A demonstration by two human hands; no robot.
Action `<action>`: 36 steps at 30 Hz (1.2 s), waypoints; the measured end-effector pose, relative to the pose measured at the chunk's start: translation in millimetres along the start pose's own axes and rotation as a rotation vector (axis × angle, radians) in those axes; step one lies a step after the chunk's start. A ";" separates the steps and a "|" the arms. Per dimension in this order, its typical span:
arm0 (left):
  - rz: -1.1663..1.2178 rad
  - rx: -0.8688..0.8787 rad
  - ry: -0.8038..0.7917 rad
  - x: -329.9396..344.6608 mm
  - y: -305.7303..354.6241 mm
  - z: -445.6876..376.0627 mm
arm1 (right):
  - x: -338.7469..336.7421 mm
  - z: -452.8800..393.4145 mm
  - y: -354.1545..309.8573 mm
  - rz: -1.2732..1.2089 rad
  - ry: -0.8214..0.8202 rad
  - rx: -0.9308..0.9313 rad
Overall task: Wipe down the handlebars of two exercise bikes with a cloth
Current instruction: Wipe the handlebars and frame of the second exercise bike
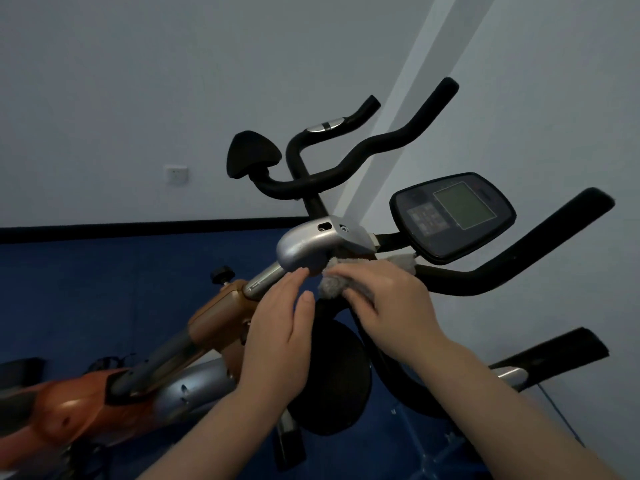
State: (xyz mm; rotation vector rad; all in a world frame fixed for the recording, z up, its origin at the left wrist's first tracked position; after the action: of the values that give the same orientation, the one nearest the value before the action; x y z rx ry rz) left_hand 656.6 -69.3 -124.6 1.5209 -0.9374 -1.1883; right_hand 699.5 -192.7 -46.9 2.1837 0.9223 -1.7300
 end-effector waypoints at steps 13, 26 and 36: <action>-0.239 0.244 -0.121 8.8 32.1 -8.3 | 1.5 11.6 -10.7 0.135 -0.153 -0.551; -0.277 0.314 -0.550 45.5 57.4 -36.6 | -35.2 25.7 34.8 0.199 0.038 -0.291; -0.177 0.288 -0.662 70.1 68.7 -45.8 | -57.4 45.7 55.0 0.260 0.129 -0.070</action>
State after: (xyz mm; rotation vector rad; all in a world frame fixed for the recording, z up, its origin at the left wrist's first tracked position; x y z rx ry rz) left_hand 716.5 -142.3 -71.6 1.4690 -1.4795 -1.8031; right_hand 688.1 -279.2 -18.4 2.2744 0.6780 -1.4332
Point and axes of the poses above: each hand's wrist, its own z-axis away from the middle knuckle, its own x-axis out of the palm, y = z × x, the point moved 8 cm from there along -z, towards the middle knuckle, and after that the axes turned 1 degree about -z, right-handed, at the moved point
